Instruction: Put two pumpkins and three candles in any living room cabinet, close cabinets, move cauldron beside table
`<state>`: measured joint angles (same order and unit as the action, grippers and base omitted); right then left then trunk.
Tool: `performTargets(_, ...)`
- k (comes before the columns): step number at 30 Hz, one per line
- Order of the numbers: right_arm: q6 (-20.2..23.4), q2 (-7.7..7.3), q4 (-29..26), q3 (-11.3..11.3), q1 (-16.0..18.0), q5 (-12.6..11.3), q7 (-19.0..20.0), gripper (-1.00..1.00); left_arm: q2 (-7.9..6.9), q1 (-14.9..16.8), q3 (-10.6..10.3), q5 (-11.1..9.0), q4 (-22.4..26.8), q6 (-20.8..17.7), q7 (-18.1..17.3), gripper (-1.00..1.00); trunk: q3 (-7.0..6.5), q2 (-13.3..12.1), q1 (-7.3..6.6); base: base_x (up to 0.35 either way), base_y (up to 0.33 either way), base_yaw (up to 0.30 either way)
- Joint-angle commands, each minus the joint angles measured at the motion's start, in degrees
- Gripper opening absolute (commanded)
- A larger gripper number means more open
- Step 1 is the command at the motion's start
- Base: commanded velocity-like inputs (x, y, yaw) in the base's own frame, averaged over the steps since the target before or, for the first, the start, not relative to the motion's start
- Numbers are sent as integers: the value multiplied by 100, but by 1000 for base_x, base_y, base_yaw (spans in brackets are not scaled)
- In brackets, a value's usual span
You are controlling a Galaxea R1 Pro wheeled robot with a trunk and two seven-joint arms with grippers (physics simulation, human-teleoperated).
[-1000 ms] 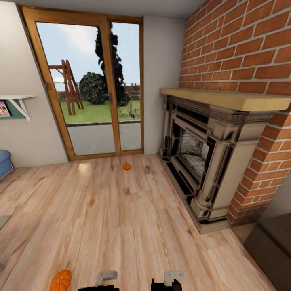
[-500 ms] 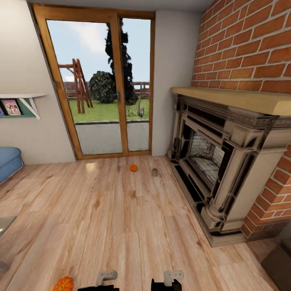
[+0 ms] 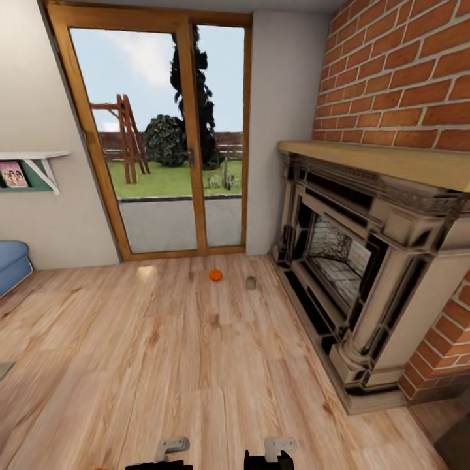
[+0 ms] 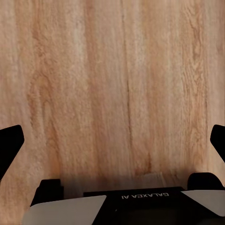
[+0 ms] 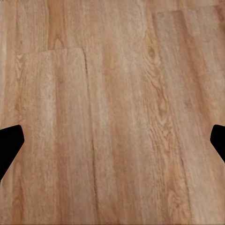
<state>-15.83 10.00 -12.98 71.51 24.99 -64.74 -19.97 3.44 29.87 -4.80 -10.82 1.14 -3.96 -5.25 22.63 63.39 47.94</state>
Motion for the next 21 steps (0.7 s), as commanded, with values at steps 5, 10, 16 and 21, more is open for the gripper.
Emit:
performTargets(5, -25, 0, -3, 50, 6, -54, -24, 100, -1, 1, -47, -61, 9, -34, -11, 100, 6, 3, 2, 198, 0, 92)
performTargets(10, -25, 0, -3, 48, 6, -56, -24, 100, -1, 1, -47, -60, 9, -34, -11, 100, 6, 3, 2, 198, 0, 216)
performTargets(16, -25, 0, 3, 47, 6, -56, -24, 100, 0, 1, -47, -60, 9, -35, -11, 100, 6, 3, 2, 198, 0, 46)
performTargets(21, -25, 0, 5, 47, 6, -56, -24, 100, 0, 1, -47, -61, 9, -35, -11, 100, 6, 3, 2, 198, 0, 5)
